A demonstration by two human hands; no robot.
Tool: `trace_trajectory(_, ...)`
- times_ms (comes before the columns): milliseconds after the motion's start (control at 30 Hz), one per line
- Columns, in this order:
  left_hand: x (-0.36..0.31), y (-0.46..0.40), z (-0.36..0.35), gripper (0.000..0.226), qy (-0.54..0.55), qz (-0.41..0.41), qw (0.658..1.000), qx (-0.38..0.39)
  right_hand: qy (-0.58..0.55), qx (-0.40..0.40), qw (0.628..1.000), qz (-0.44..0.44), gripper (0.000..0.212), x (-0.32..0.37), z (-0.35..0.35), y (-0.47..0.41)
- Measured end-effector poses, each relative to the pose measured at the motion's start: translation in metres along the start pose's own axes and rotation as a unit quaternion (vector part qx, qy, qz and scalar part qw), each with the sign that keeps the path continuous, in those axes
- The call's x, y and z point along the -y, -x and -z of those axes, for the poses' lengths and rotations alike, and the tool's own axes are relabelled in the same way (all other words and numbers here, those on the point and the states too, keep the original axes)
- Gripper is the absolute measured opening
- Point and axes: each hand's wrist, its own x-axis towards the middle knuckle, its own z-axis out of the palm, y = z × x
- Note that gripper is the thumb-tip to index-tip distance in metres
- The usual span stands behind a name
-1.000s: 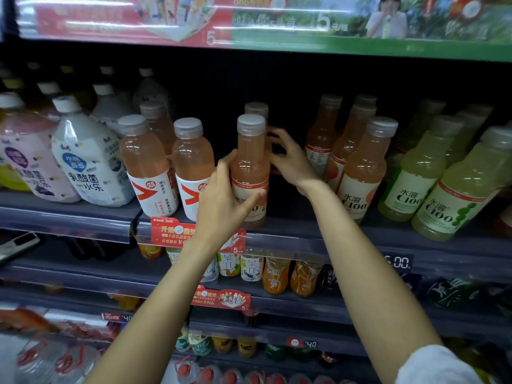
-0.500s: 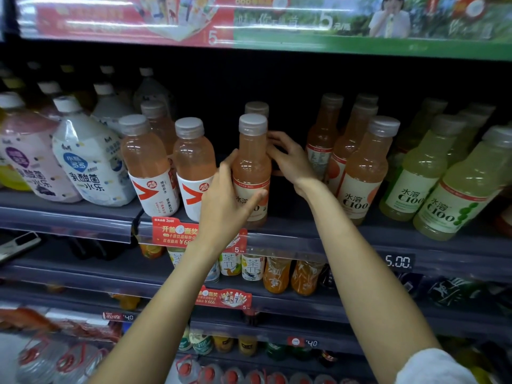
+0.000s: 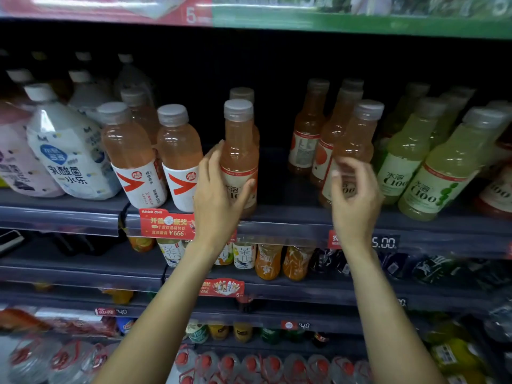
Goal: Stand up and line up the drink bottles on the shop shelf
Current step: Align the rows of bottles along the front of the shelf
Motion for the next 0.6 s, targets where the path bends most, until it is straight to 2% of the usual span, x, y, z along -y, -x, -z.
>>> trace_trajectory(67, -0.001, 0.001, 0.000, 0.073, 0.007, 0.007, 1.000, 0.001, 0.043, -0.053, 0.996, -0.056, 0.039, -0.014, 0.008, -0.004)
trace_trajectory(100, -0.001, 0.001, 0.000, 0.073, 0.007, 0.010, 1.000, 0.001, 0.049, -0.041, 0.993, -0.097, 0.051, -0.021, 0.010, -0.008)
trace_trajectory(200, -0.001, 0.001, -0.001, 0.073, 0.005, 0.012, 1.000, -0.001, -0.014, 0.070, 0.982, -0.175, 0.082, -0.033, 0.010, -0.020)
trace_trajectory(267, -0.001, 0.001, -0.001, 0.072, 0.013, 0.014, 1.000, 0.003, -0.017, 0.103, 0.978, -0.182, 0.086, -0.035, 0.007, -0.024)
trace_trajectory(367, -0.001, 0.002, 0.000, 0.071, 0.018, 0.015, 1.000, 0.004, 0.022, 0.097, 0.978, -0.182, 0.084, -0.029, 0.006, -0.021)
trace_trajectory(433, -0.007, 0.006, 0.003, 0.068, 0.020, 0.012, 0.999, -0.028, 0.025, 0.100, 0.978, -0.180, 0.085, -0.023, 0.005, -0.014)
trace_trajectory(533, -0.024, 0.015, 0.004, 0.051, 0.047, -0.050, 0.991, -0.111, 0.034, 0.139, 0.974, -0.175, 0.090, -0.009, -0.002, -0.005)
trace_trajectory(600, -0.038, 0.017, 0.001, 0.044, 0.073, -0.091, 0.988, -0.100, 0.041, 0.156, 0.973, -0.167, 0.092, 0.001, -0.010, 0.000)
